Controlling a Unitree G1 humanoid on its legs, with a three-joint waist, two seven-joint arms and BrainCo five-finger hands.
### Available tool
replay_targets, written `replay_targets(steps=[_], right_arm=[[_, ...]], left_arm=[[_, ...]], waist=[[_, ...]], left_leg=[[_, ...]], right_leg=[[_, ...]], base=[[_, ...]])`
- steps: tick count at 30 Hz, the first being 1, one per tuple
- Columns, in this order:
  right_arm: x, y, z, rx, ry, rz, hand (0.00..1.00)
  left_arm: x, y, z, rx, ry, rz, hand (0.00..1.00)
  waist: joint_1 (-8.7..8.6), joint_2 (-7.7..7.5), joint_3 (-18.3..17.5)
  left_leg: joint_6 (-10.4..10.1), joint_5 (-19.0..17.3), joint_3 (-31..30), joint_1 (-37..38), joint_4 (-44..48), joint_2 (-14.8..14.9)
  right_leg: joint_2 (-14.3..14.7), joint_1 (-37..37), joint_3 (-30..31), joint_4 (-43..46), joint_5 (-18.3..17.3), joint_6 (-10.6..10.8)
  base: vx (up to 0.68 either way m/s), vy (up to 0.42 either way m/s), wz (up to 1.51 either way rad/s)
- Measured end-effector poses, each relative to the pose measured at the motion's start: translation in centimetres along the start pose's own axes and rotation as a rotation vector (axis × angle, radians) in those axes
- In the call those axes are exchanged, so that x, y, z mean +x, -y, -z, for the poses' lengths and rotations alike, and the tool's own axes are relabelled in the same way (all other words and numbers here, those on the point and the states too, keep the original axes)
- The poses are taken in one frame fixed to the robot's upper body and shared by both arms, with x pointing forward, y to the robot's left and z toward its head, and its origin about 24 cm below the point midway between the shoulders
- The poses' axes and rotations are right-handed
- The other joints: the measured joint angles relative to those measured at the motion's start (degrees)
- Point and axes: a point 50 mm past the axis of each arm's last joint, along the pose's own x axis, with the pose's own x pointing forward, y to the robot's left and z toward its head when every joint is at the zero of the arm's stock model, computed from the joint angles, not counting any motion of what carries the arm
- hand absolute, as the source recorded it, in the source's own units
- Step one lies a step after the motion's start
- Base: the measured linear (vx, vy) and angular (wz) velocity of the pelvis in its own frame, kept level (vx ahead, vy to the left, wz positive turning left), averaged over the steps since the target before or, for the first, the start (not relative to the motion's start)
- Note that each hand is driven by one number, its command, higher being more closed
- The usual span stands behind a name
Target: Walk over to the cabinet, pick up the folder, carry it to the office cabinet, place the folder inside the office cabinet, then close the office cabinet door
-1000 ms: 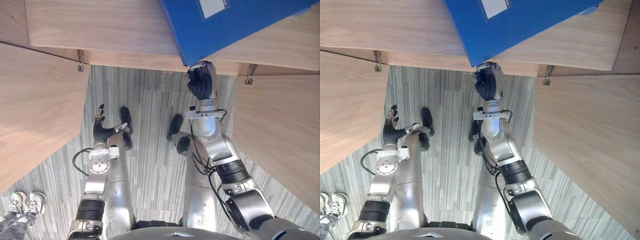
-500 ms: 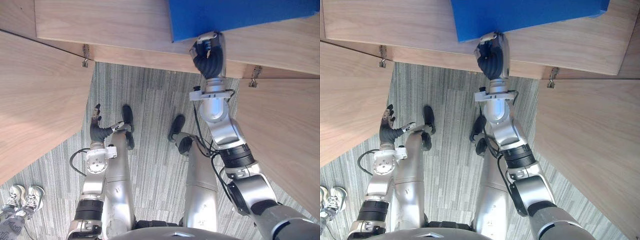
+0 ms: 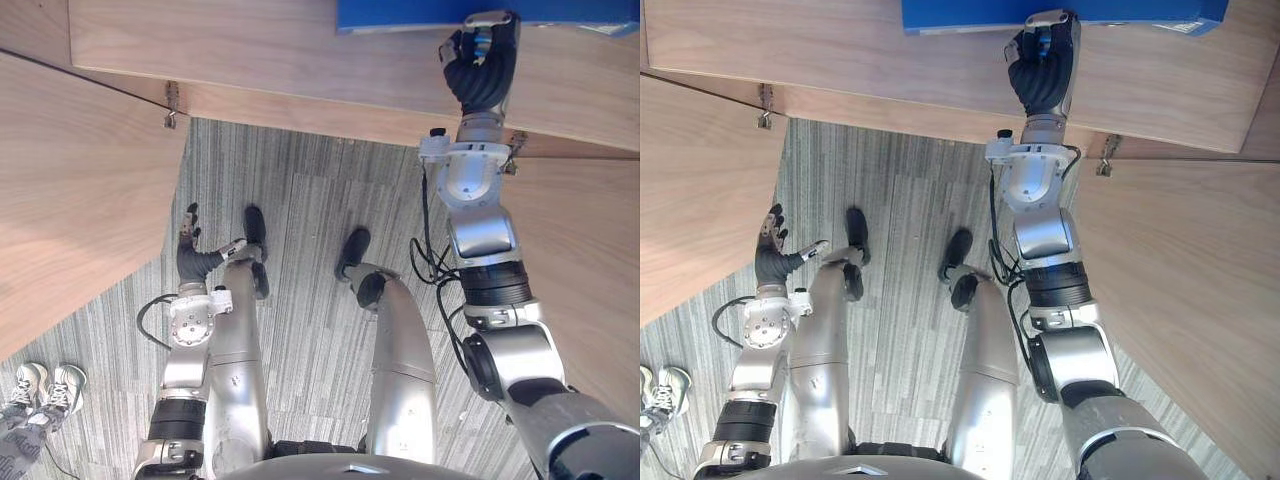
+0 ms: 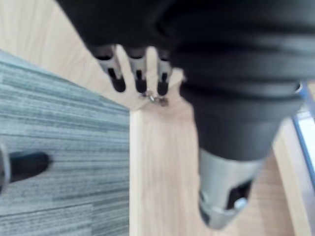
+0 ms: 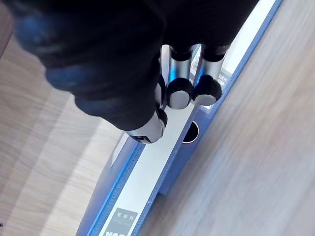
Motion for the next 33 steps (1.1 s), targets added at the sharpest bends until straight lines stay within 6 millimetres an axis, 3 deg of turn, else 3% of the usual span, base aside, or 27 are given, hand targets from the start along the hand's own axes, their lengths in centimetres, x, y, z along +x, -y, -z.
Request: replay_targets(steps=[8, 18, 23, 33], right_arm=[[1.8, 0.3, -1.1, 0.051, 0.02, 0.022, 1.0], [1.7, 0.0, -0.9, 0.057, 0.003, 0.016, 1.0], [2.0, 0.0, -1.1, 0.056, 0.01, 0.019, 1.0], [3.8, -2.0, -4.1, 0.111, 0.106, -0.053, 1.0]], left_arm=[[0.1, -0.4, 0.1, -0.015, -0.005, -0.018, 0.0], [0.1, -0.6, 0.1, -0.036, -0.01, -0.027, 0.0], [-1.2, -1.2, 1.7, -0.013, -0.069, -0.049, 0.0], [-1.4, -1.8, 2.9, 0.022, -0.106, -0.051, 0.0]], waist=[[0.03, 0.06, 0.2], [0.12, 0.06, 0.2], [0.13, 0.08, 0.2], [0.45, 0.21, 0.3]], left_leg=[[-0.2, 0.6, -0.5, -1.0, -0.2, 0.0], [-0.4, 1.8, -0.4, -1.2, -1.9, -0.5], [-0.7, 2.2, -1.1, -1.9, -2.1, -0.5], [-0.6, 3.5, -1.1, -2.2, -3.2, -1.3]], right_leg=[[0.0, -1.2, -0.2, 0.3, 0.1, -0.2], [-0.4, -1.9, -0.6, 0.2, 0.2, -0.4], [-0.5, -2.4, -0.9, 0.3, 0.2, -0.5], [-1.4, -3.2, -1.4, 1.1, 0.2, -0.6]], base=[[0.0, 0.0, 0.0], [0.0, -0.003, 0.03], [0.0, -0.004, 0.03], [-0.01, -0.004, 0.05]])
